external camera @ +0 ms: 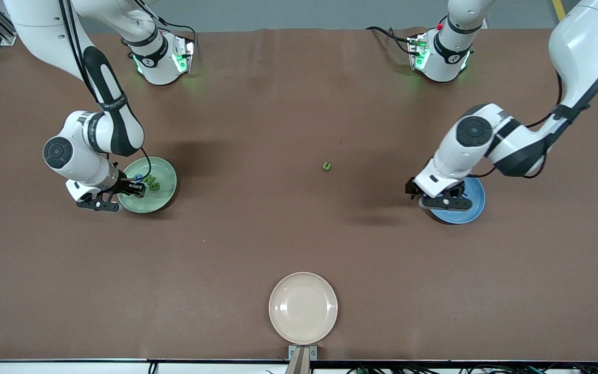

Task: Sort upper and lower case letters into plates
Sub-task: 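Move the left gripper to the green n and grasp it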

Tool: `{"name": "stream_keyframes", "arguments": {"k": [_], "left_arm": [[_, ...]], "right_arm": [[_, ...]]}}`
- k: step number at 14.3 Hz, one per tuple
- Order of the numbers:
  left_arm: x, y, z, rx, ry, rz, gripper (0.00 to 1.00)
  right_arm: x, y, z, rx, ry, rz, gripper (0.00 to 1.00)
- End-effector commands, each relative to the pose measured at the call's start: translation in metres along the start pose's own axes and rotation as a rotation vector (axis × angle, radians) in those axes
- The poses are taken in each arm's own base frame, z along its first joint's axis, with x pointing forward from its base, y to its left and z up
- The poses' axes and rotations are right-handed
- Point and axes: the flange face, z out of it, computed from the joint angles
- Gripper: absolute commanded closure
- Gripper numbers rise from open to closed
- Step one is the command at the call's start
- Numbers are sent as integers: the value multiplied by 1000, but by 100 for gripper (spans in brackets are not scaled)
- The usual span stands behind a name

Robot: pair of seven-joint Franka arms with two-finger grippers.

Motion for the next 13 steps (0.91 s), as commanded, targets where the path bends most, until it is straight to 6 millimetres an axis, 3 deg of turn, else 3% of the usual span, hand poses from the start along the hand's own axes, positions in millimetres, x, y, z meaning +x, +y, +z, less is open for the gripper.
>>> {"name": "stream_keyframes", "arguments": {"k": [1,4,7,10,13], "left_arm": [[-3,57,-17,-4,-43,-70,0],[-23,114,-14,-14,-60,-8,0],[-56,169,9,15,-86,98,0],[-87,211,29,2,-86,194,0],[-97,232,42,-53,-53,256,0]], "right_arm": [[4,0,-5,15,5,7,0],[13,-9,-20,28,-27,-2,0],[26,-17,-41,41,-57,-16,0],[27,-17,-41,41,-59,-15,0],[27,-16,-41,41,-57,-13,0]]}}
